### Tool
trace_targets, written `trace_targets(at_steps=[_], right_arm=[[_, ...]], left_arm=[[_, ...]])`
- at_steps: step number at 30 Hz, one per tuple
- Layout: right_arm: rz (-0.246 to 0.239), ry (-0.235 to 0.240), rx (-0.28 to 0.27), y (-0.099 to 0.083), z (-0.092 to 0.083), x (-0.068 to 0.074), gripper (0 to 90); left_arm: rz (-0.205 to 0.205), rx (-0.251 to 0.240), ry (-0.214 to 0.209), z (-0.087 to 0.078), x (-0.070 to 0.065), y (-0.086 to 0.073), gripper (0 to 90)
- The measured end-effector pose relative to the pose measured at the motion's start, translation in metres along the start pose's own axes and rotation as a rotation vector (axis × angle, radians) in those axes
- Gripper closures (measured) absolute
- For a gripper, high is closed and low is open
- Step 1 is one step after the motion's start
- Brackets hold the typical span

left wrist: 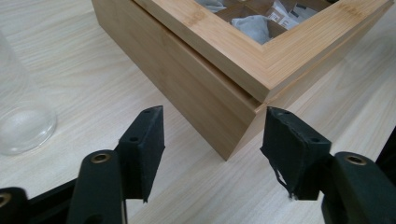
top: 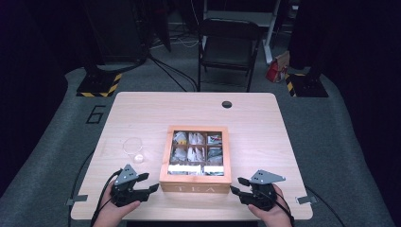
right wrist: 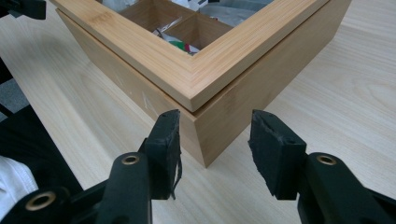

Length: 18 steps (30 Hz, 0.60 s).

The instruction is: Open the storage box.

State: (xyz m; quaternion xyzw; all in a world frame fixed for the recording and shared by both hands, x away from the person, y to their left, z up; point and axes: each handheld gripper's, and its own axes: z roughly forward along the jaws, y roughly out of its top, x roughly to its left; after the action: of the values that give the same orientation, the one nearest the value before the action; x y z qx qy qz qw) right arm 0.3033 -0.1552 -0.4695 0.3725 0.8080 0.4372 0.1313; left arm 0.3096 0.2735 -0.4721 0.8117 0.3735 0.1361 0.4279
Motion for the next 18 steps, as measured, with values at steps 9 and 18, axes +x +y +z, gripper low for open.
trace_targets(at_steps=[9, 18], right_arm=[[-0.039, 0.003, -0.002, 0.000, 0.013, 0.009, 56.9], [-0.042, 0.010, -0.011, 0.004, 0.017, 0.009, 60.6]], left_arm=[[0.034, 0.018, -0.002, 0.008, -0.008, 0.004, 46.6], [0.060, 0.014, -0.002, 0.016, -0.014, 0.007, 50.8]])
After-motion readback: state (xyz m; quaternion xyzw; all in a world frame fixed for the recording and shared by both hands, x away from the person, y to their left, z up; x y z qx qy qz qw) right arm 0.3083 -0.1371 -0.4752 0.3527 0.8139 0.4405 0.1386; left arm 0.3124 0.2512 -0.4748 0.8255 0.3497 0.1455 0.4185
